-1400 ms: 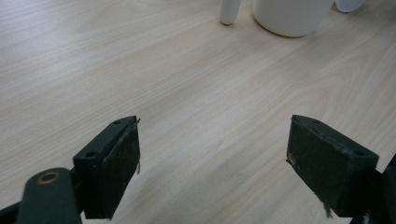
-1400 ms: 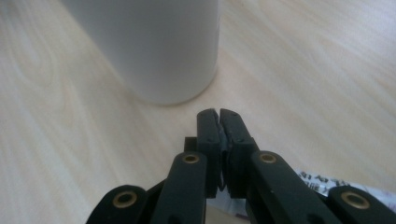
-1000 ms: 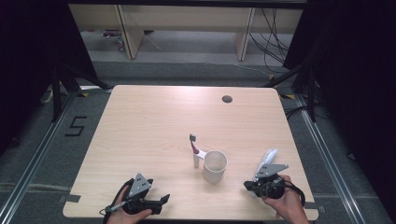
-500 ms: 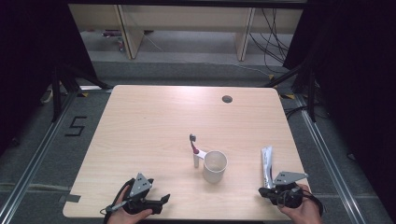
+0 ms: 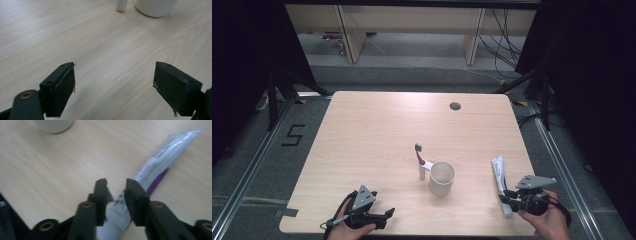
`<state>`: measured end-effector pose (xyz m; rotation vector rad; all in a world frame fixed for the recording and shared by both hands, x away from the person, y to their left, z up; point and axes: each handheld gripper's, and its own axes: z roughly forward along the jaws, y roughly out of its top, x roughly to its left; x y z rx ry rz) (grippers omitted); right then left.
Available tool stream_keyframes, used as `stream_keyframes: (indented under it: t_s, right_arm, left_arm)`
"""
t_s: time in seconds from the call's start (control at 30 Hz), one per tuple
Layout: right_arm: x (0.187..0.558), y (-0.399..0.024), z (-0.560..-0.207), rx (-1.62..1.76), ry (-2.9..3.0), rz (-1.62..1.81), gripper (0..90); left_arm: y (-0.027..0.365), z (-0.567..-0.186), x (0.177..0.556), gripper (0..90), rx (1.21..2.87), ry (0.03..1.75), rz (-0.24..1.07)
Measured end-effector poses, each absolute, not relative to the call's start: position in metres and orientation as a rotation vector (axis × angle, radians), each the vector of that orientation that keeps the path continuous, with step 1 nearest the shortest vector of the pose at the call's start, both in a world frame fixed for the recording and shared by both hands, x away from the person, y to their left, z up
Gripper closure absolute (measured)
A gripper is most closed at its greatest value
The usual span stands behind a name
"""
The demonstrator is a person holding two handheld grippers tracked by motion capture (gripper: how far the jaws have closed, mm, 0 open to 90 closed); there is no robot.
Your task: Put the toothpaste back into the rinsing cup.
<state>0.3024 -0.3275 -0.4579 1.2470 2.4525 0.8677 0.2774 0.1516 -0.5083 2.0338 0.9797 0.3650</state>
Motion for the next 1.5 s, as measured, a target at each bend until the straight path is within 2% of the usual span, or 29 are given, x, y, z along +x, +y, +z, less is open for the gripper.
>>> stream_keyframes:
  t_s: [0.07, 0.13, 0.33, 0.5, 0.8, 1.5]
  right_arm:
    - [0.313, -0.325, -0.457, 1.268, 2.433, 0.807, 57.0]
    - [0.316, -0.322, -0.458, 1.300, 2.427, 0.805, 55.7]
    - [0.341, -0.313, -0.458, 1.338, 2.443, 0.613, 43.8]
    - [0.355, -0.306, -0.464, 1.358, 2.477, 0.530, 42.7]
    - [0.365, -0.305, -0.471, 1.396, 2.494, 0.450, 47.9]
    - [0.384, -0.314, -0.466, 1.389, 2.597, 0.385, 70.0]
  left_arm:
    - [0.151, -0.509, 0.278, 17.0, 2.029, 0.984, 0.357]
    - [0.152, -0.508, 0.278, 17.1, 2.047, 0.984, 0.364]
    - [0.152, -0.509, 0.278, 17.2, 2.025, 0.981, 0.367]
    - [0.151, -0.508, 0.278, 17.2, 2.029, 0.973, 0.375]
    - [0.152, -0.507, 0.278, 17.2, 2.048, 0.952, 0.361]
    - [0.151, -0.508, 0.278, 17.2, 2.043, 0.960, 0.376]
